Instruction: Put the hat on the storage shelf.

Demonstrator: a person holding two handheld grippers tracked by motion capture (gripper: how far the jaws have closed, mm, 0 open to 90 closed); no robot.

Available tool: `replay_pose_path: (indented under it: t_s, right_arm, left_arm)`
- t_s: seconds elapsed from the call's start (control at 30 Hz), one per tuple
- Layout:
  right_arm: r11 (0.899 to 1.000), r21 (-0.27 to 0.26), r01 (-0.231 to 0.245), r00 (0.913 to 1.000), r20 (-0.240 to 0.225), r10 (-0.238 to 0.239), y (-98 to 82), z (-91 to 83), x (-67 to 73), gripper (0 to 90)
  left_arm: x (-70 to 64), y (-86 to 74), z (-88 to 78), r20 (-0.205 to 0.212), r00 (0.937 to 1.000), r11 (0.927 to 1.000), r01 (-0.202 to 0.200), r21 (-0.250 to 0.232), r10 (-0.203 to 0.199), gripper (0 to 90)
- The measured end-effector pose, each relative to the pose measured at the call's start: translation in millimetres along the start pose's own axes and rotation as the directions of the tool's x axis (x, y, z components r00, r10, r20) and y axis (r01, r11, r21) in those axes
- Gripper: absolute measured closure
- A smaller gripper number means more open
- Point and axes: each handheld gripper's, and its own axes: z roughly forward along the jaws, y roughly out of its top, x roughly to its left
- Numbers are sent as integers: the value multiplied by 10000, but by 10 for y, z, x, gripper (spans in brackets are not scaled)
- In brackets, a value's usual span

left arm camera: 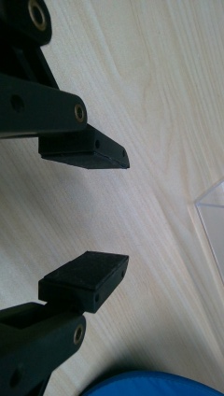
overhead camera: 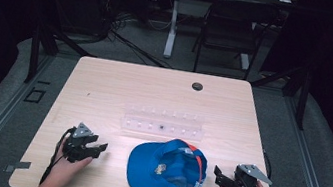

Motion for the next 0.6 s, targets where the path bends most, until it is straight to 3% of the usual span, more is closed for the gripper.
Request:
replay_pose_path:
  t_s: [0.07,0.2,0.33,0.6]
  right_arm:
    - [10000,-37,-4,10000,67,4,3,-11,-17,259]
    - [9995,300,53,9997,-242,-46,10,-9,-31,392]
    - [9974,558,462,9989,-119,-456,1,-7,10,438]
    - [9900,1341,440,9985,-379,-393,57,-12,80,498]
  left_arm:
    - [-1,2,-5,-17,10000,10000,24,-14,-24,470]
    - [-9,5,-10,-22,10000,10000,31,-37,-31,469]
    - [-16,8,-12,-6,10000,10000,-66,-39,66,466]
    - [-32,5,-8,-36,9999,9999,-145,0,145,466]
